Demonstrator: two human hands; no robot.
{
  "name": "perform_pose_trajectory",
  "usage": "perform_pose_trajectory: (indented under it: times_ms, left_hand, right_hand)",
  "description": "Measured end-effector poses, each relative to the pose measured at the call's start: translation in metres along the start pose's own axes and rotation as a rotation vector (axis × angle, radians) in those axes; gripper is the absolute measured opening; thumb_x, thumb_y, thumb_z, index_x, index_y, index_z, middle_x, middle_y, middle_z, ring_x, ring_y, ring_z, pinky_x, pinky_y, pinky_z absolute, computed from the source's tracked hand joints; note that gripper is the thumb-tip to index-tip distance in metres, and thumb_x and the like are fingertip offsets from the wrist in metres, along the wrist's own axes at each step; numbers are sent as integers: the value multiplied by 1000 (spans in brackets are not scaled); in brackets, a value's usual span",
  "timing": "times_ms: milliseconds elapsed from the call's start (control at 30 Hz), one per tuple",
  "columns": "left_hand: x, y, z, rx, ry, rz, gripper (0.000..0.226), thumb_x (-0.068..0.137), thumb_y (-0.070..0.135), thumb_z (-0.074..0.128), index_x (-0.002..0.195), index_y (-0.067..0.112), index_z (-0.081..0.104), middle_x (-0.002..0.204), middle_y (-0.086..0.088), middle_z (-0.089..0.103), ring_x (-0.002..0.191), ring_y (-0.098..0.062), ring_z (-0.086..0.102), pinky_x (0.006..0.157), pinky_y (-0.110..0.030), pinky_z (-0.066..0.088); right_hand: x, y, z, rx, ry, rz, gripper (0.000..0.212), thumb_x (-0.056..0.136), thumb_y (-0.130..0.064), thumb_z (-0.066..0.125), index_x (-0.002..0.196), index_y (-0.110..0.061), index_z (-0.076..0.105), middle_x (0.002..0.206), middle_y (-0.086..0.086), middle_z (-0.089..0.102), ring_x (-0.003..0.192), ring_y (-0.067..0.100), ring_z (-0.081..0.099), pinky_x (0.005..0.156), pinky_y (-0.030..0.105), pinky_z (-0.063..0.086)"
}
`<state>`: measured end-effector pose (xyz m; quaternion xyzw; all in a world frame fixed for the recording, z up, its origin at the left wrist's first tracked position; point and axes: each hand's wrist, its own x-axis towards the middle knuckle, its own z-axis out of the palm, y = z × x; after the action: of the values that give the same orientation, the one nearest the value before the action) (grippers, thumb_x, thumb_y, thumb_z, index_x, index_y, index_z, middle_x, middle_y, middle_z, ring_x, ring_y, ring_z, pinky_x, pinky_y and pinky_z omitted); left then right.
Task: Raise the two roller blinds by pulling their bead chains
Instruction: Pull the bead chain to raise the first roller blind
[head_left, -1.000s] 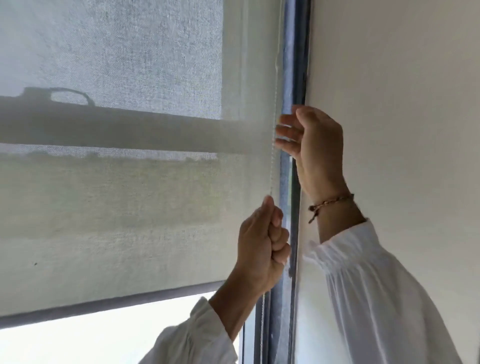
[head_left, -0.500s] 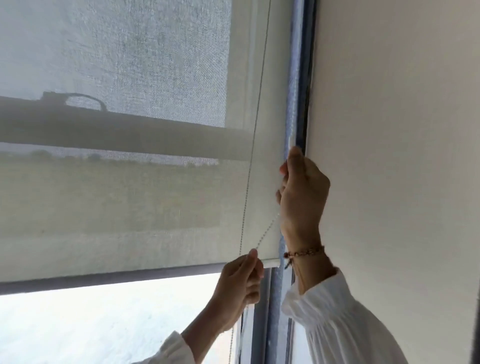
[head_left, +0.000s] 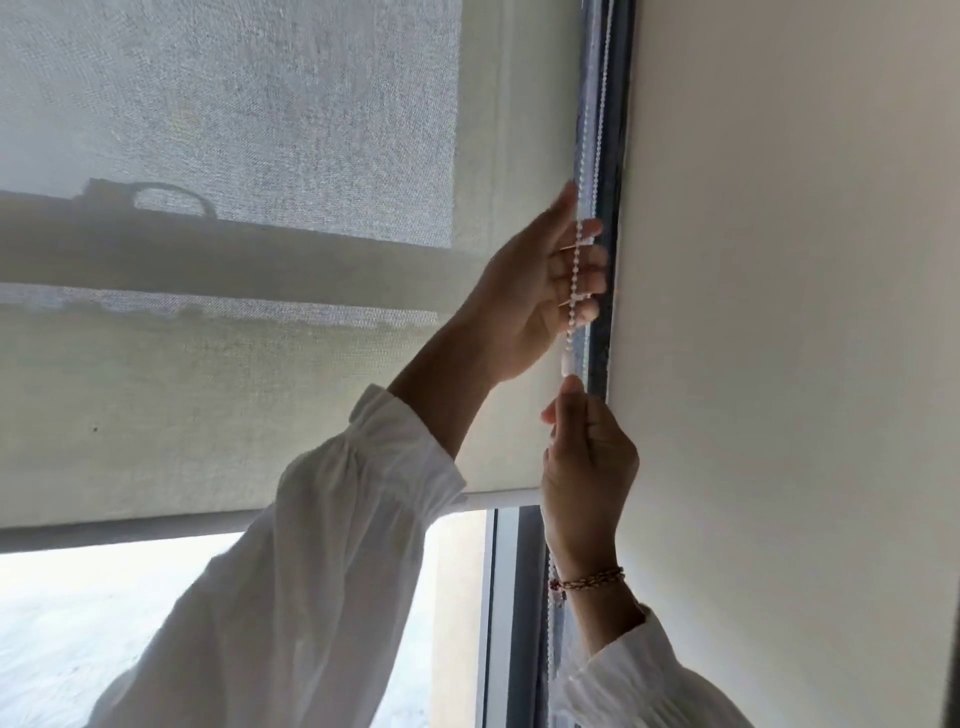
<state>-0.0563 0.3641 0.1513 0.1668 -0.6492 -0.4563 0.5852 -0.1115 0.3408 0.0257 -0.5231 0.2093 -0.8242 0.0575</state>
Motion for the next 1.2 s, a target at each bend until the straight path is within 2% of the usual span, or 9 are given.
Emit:
perform_pose_trajectory:
  times_ms: [133, 267, 367, 500, 633, 767, 833, 933, 1200]
  left_hand:
    - [17, -11, 5, -216, 168, 52, 36, 95, 29, 40, 59, 22, 40, 36, 9, 25, 31, -3, 18, 28, -15, 12]
    - [22, -23, -7, -315, 167, 153, 39, 96, 28, 36, 58, 22, 37, 34, 9, 24, 28, -2, 18, 28, -14, 10]
    - [20, -32, -14, -262, 185, 189, 38, 97, 28, 35, 59, 22, 37, 35, 9, 24, 29, -2, 17, 28, -13, 10]
    - [7, -62, -15, -143, 218, 192, 38, 97, 27, 34, 60, 21, 39, 35, 10, 27, 29, -1, 18, 30, -10, 12]
    - [-14, -98, -18, -34, 227, 145, 38, 97, 26, 36, 59, 22, 36, 37, 8, 28, 30, -3, 17, 33, -13, 11]
    - [-38, -131, -24, 110, 230, 72, 40, 96, 26, 38, 57, 20, 35, 36, 9, 28, 30, -3, 18, 32, -14, 14]
    - [-49, -148, -29, 224, 273, 73, 41, 96, 27, 40, 55, 21, 36, 38, 10, 29, 32, -4, 21, 33, -16, 19]
    - [-58, -168, -34, 418, 279, 98, 39, 92, 36, 41, 55, 23, 40, 44, 8, 31, 39, -7, 24, 41, -22, 19]
    - [-54, -164, -60, 441, 129, -48, 33, 98, 22, 34, 65, 15, 38, 53, 8, 39, 46, -10, 33, 47, -24, 29]
  right_hand:
    - [4, 8, 0, 89, -78, 146, 37, 90, -35, 50, 54, -28, 56, 38, -10, 43, 38, 8, 31, 46, 29, 26]
    - [16, 23, -5, 90, -101, 281, 38, 93, -33, 46, 60, -24, 62, 36, -11, 42, 36, 5, 35, 46, 25, 29]
    - [38, 24, -10, 55, -48, 432, 47, 95, -43, 35, 68, -17, 64, 54, -4, 58, 42, 8, 49, 41, 22, 39]
    - [80, 14, -10, 70, -97, 541, 41, 94, -48, 34, 84, -21, 63, 88, 2, 68, 81, 17, 66, 62, 30, 53]
    - [106, -2, 0, 172, -223, 538, 31, 95, -39, 41, 100, -14, 59, 97, 3, 65, 91, 20, 65, 76, 33, 54]
    - [128, -22, 17, 287, -344, 566, 26, 95, -35, 43, 92, -13, 57, 87, 4, 65, 84, 20, 66, 69, 30, 53]
    - [137, -28, 29, 294, -363, 558, 29, 94, -37, 44, 85, -13, 58, 74, 3, 62, 61, 14, 62, 53, 25, 47]
    - [135, -23, 44, 319, -240, 492, 41, 94, -37, 45, 62, -14, 55, 42, -8, 39, 31, 6, 29, 34, 17, 22]
    - [103, -12, 23, 556, -150, 367, 44, 95, -28, 46, 52, -16, 41, 36, -10, 29, 34, 6, 17, 37, 17, 12]
